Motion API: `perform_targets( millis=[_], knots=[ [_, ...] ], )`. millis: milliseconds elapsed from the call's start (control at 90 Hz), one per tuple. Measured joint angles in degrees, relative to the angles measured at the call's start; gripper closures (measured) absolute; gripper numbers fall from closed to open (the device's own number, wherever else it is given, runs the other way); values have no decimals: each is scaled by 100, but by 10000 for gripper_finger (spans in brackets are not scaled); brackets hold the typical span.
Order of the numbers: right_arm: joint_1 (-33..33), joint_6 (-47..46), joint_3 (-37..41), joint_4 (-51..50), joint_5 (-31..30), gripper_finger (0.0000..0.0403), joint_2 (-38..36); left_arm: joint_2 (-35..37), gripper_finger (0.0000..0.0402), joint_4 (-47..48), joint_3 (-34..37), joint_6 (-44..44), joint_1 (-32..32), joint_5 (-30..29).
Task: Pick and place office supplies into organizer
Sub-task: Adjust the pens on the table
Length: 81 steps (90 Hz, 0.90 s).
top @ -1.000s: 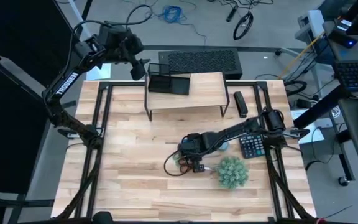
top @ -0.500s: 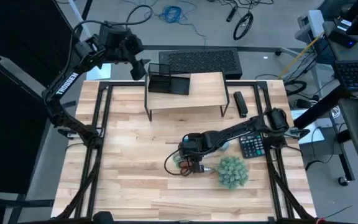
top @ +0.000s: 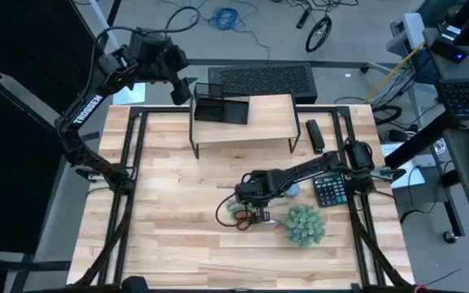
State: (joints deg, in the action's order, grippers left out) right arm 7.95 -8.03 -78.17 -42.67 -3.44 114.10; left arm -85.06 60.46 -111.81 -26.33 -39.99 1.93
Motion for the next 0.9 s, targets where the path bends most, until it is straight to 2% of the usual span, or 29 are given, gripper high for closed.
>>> perform_targets(
  millis=[244,422,900],
  knots=[
    [-84,171,-14,31,-30,403,141,0,160,0,0,-2,1,0],
    [-128,412,-19,166,-439,403,173,0,160,-1,0,-4,0,0],
    [-259,547,-2,203,-410,403,116,0,160,-1,0,-4,0,0]
  ],
)
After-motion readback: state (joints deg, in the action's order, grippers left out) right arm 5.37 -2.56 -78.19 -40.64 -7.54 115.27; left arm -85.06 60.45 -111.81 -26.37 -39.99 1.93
